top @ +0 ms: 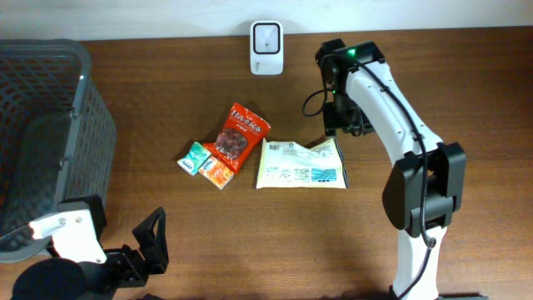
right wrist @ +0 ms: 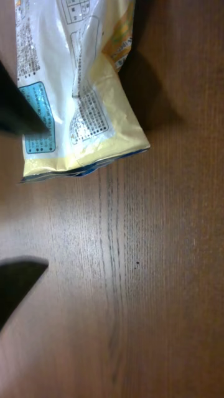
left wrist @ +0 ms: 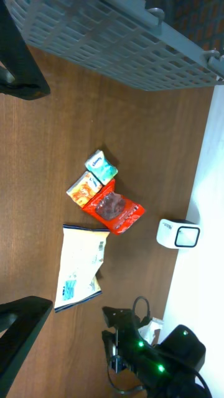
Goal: Scan the item barcode
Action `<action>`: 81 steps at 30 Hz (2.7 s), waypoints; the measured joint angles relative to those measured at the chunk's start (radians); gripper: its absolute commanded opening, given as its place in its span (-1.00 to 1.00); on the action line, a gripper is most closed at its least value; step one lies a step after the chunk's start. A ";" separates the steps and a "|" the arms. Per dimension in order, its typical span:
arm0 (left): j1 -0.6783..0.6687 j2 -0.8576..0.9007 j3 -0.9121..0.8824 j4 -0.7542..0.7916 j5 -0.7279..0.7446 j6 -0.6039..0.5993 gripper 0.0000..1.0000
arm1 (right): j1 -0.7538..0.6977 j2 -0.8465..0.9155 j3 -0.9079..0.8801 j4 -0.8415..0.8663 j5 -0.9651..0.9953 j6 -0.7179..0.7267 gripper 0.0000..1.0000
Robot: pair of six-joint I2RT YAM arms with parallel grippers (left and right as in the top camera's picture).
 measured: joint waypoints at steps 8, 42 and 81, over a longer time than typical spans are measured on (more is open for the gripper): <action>0.000 0.000 0.000 0.000 0.000 0.000 0.98 | -0.070 0.000 -0.111 0.090 -0.252 -0.185 0.97; 0.000 0.000 0.000 0.000 0.000 0.000 0.98 | -0.117 -0.002 0.157 -0.071 -0.076 -0.057 -0.92; 0.000 0.000 0.000 0.000 0.000 0.000 0.98 | 0.405 -0.006 -0.061 0.198 0.230 0.327 -0.31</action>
